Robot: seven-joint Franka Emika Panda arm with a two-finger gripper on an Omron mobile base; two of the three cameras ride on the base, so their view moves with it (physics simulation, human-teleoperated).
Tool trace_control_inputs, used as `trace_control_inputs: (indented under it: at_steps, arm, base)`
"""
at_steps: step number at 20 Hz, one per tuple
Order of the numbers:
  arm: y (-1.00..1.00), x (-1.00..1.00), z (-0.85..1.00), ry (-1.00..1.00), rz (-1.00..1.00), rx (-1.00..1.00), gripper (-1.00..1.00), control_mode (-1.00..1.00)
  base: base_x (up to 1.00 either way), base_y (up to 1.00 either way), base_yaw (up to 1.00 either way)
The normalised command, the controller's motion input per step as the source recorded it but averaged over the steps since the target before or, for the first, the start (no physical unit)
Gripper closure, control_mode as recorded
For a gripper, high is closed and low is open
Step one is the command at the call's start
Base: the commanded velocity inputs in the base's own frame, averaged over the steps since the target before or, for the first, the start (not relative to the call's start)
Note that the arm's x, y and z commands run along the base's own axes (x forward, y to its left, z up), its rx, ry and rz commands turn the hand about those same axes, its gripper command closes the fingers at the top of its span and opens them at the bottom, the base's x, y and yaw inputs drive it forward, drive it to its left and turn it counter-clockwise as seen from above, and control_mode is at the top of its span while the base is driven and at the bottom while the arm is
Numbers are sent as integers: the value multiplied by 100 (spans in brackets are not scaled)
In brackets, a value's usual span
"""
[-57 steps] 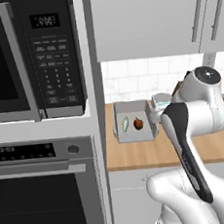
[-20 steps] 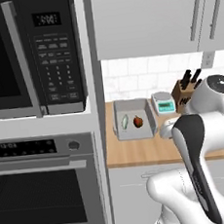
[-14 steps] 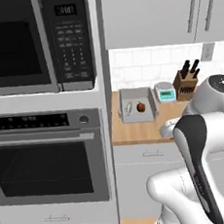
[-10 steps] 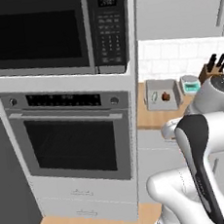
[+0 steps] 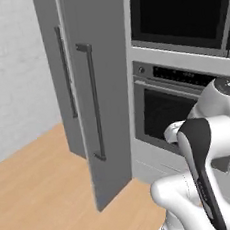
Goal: Place one bell pepper and one fish in each tupperware on the nearby counter, to pack two identical lunches.
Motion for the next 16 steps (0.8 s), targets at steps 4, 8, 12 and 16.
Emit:
trace_control_inputs:
  at_steps: [4,8,12,16]
  arm:
    - [0,0,0,0,0,0,-100,100]
    - [0,0,0,0,0,0,-100,100]
    - [0,0,0,0,0,0,-100,100]
    - [0,0,0,0,0,0,-100,100]
  base:
    - [24,66,75]
    - [0,100,42]
    - [47,100,34]
    - [86,83,31]
